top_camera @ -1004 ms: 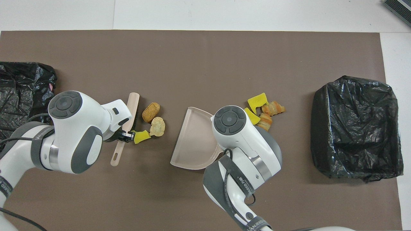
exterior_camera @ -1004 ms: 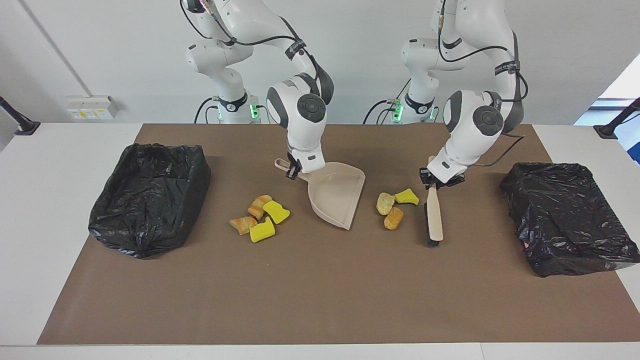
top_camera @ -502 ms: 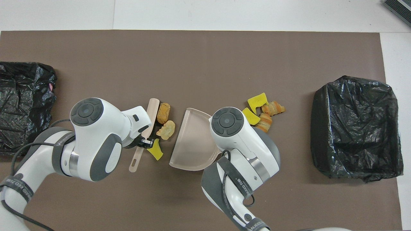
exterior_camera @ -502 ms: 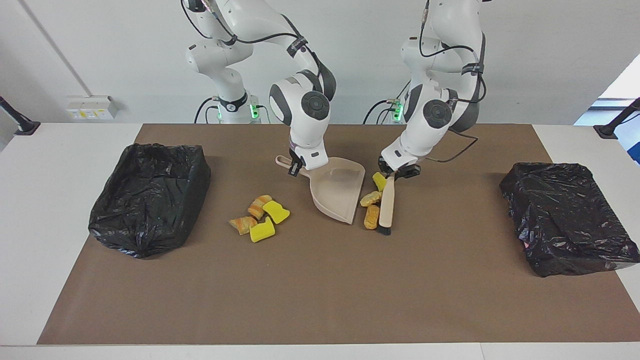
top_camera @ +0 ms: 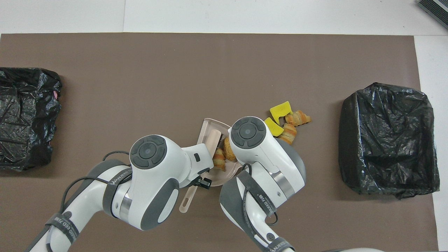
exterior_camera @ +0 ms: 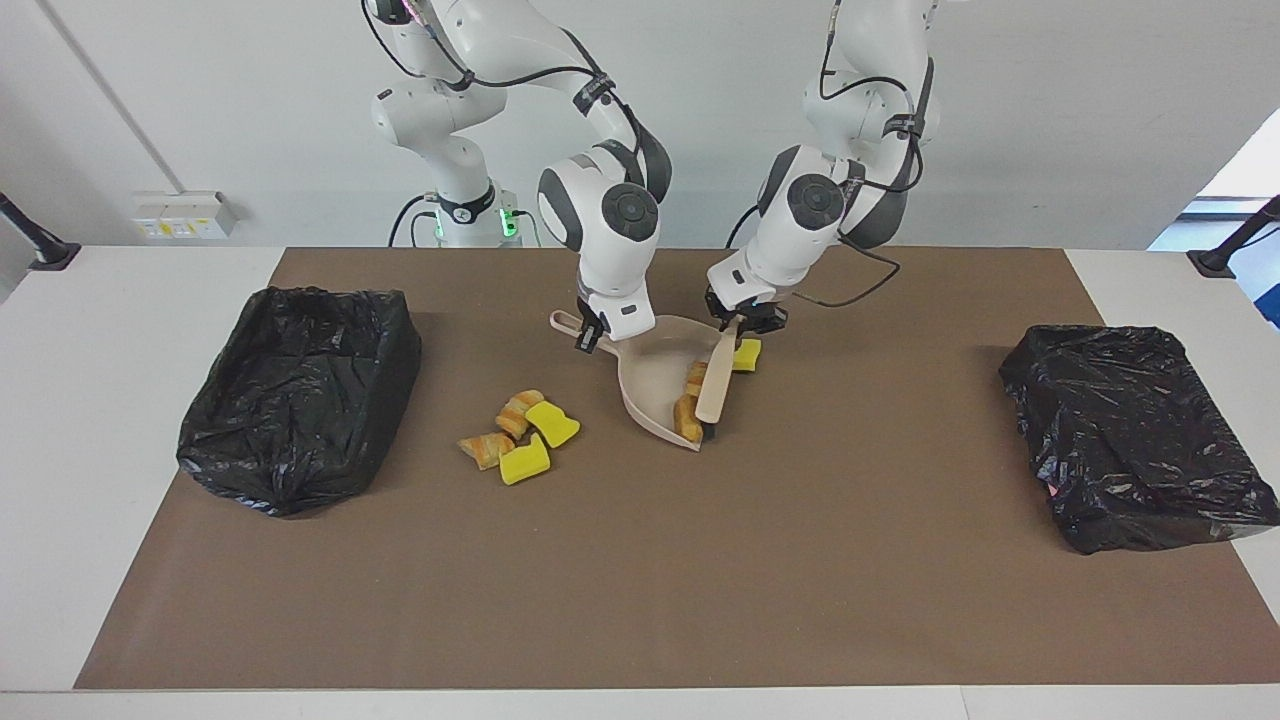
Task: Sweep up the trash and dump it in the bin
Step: 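Sweep the remaining sponge piece into the dustpan with the left gripper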
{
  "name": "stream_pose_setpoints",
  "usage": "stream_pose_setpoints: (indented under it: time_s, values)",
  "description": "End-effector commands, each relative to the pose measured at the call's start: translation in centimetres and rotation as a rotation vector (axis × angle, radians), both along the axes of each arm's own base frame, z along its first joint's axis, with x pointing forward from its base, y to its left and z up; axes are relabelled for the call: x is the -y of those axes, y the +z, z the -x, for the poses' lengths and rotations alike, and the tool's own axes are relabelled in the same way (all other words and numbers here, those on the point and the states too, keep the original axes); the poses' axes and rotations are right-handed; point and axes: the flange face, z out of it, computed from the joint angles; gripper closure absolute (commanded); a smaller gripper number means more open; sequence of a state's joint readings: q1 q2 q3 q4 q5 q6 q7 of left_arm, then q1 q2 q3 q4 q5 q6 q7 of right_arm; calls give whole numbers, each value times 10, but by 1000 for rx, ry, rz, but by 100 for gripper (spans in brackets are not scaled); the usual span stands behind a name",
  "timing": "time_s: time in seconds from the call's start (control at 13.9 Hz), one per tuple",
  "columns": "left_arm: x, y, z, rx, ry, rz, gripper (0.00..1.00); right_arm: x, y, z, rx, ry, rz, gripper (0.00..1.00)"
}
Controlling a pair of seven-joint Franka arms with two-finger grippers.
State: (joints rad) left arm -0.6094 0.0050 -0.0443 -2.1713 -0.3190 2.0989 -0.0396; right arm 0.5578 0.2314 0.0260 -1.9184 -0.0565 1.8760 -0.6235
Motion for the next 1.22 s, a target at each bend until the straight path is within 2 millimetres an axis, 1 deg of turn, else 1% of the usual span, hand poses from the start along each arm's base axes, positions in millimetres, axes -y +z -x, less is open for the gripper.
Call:
stream_pose_setpoints:
  time_s: [0.0, 0.07, 0.14, 0.22, 0.29, 0.36, 0.43, 0.5, 0.57, 0.65, 0.79, 0.86, 0.93, 1.0, 1.15]
  values:
    - [-29, 45, -16, -7, 82, 27, 100, 3, 8, 2, 5, 19, -3, 100]
    - [-41, 46, -23, -16, 122, 11, 100, 3, 8, 2, 5, 19, -3, 100]
    - [-46, 43, -24, -29, 169, -9, 100, 3, 8, 3, 5, 22, -4, 100]
    - [-57, 43, -28, -28, 232, -38, 100, 4, 8, 1, 5, 30, -7, 100]
    - [-69, 38, -32, -24, 275, -83, 100, 5, 8, 0, 6, 53, -14, 100]
    - [-75, 27, -29, -31, 297, -128, 100, 6, 6, -1, 2, 118, -31, 100]
    - [-82, 9, -21, -57, 299, -166, 100, 6, 5, -5, 11, 188, -57, 100]
    - [-97, -12, -14, -85, 322, -189, 100, 6, 4, -8, 25, 247, -79, 100]
    - [-109, -24, -13, -97, 344, -200, 100, 10, 2, -11, 27, 279, -91, 100]
    - [-113, -34, -7, -101, 350, -207, 100, 11, 2, -13, 27, 303, -96, 100]
    - [-110, -44, 1, -92, 360, -210, 100, 12, 2, -13, 26, 328, -89, 100]
    - [-108, -46, 3, -87, 360, -209, 100, 12, 1, -13, 25, 328, -88, 100]
    - [-105, -45, 4, -84, 357, -208, 100, 12, 1, -13, 24, 330, -88, 100]
    - [-97, -45, 8, -77, 339, -205, 100, 12, 1, -13, 25, 328, -88, 100]
    - [-90, -45, 9, -62, 328, -196, 100, 13, 1, -12, 23, 330, -88, 100]
